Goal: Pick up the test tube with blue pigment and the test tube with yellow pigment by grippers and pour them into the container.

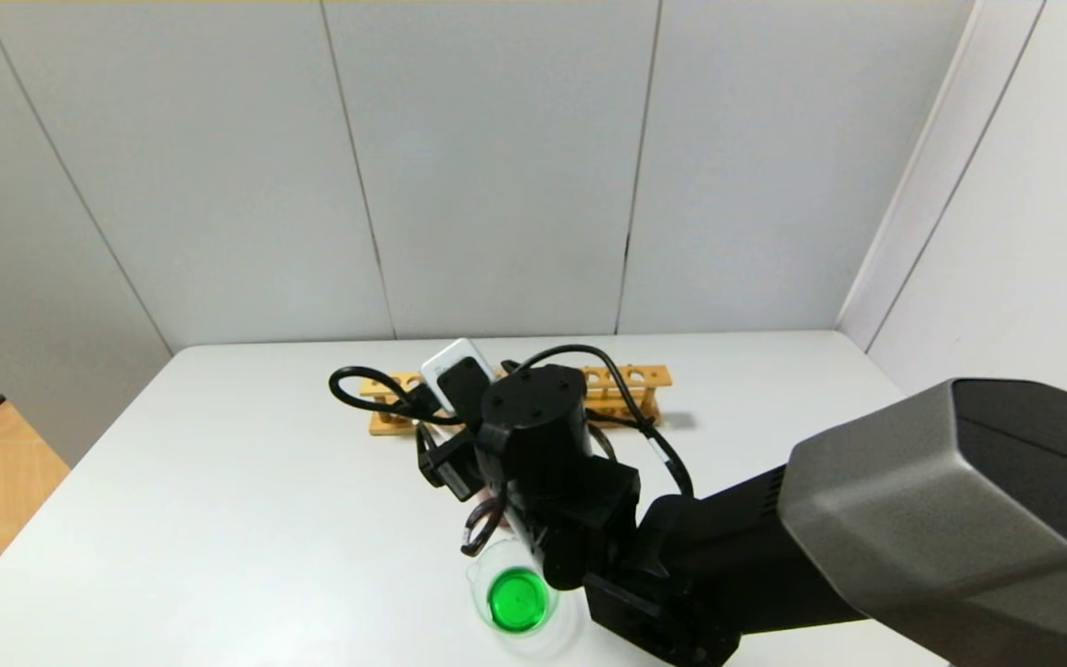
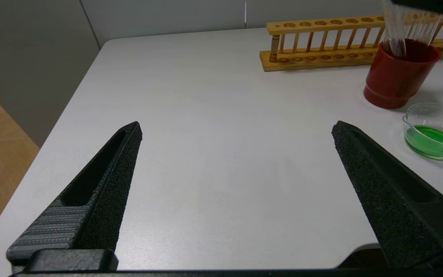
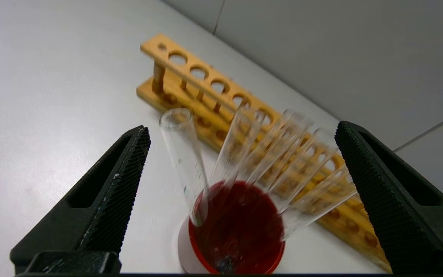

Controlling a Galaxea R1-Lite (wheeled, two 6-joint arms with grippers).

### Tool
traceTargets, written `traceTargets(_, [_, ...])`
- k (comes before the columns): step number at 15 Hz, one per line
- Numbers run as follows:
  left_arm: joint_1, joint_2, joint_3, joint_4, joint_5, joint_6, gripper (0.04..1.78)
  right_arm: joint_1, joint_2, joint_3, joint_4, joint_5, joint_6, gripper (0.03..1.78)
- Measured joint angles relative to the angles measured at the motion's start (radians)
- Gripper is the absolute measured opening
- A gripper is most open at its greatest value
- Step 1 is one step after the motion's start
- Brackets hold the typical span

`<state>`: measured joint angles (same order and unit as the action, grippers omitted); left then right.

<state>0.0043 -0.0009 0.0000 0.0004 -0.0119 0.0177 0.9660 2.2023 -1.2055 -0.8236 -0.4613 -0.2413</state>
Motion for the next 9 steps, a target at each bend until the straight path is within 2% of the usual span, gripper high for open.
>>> traceTargets(5, [0.000, 0.000, 0.000, 0.000, 0.000, 0.000, 1.75, -0.041, -0.200, 0.026, 0.011, -0.008, -0.016, 1.75])
traceTargets(9, [0.000, 0.000, 0.000, 0.000, 0.000, 0.000, 1.75, -0.159, -0.471, 0.148, 0.020, -0.008, -0.090, 1.75])
